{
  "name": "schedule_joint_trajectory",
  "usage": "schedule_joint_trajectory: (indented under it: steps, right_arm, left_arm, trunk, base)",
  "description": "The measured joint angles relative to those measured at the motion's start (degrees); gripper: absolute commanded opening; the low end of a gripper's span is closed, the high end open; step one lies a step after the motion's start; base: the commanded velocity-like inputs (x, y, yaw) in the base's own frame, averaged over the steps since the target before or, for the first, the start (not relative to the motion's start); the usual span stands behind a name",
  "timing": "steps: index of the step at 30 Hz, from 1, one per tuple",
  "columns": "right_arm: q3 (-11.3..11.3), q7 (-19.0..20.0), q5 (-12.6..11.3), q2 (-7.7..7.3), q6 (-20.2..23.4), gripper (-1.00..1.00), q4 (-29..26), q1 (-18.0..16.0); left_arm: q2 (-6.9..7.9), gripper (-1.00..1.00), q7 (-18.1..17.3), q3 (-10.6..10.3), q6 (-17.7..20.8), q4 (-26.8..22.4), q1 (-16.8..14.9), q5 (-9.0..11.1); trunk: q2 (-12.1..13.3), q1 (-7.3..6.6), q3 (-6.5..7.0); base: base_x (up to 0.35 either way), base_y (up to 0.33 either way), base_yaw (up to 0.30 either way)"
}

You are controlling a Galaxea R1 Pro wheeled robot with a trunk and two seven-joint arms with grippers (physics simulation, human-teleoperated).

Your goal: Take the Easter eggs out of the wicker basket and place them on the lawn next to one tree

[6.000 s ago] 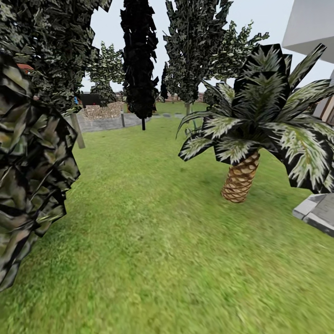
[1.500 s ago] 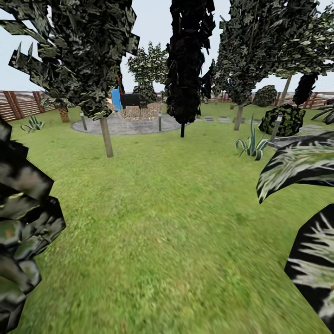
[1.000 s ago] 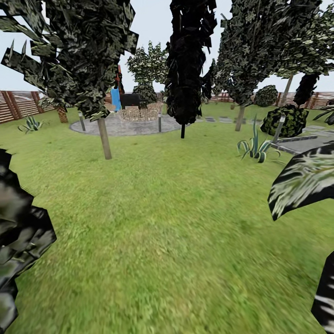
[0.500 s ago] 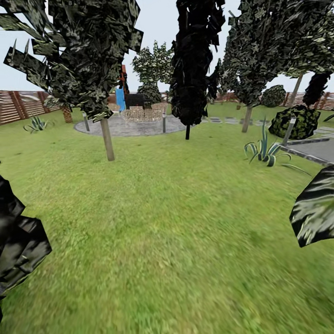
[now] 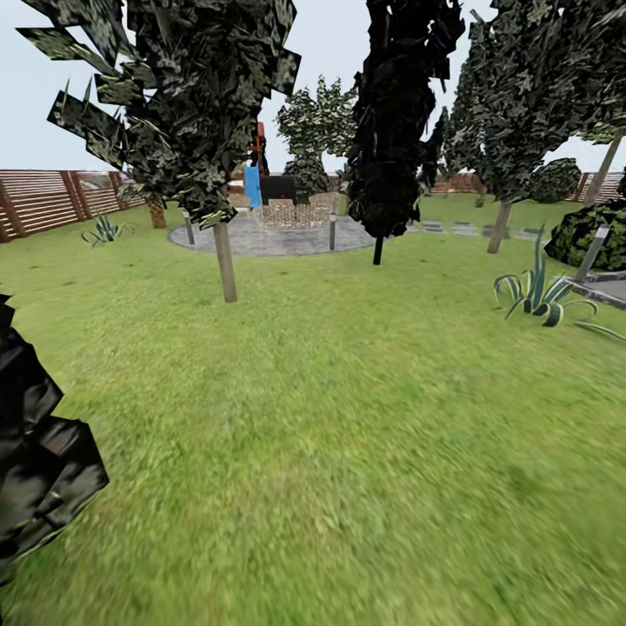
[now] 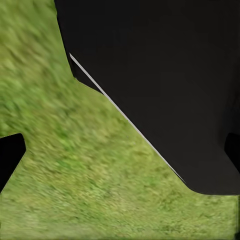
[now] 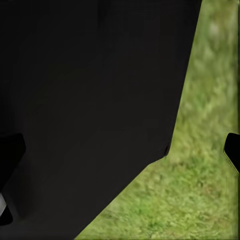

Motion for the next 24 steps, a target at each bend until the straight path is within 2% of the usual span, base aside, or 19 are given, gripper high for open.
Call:
schedule_joint_trajectory:
  steps: [24]
  right_arm:
    - [0.01,0.00,0.00,0.00,0.04,1.00,0.00,0.02]
  left_arm:
    - [0.01,1.00,0.00,0.00,0.00,-0.01,0.00,0.03]
  trunk:
    - [0.00,0.00,0.00]
  base:
    - [0.322,0.000,0.000]
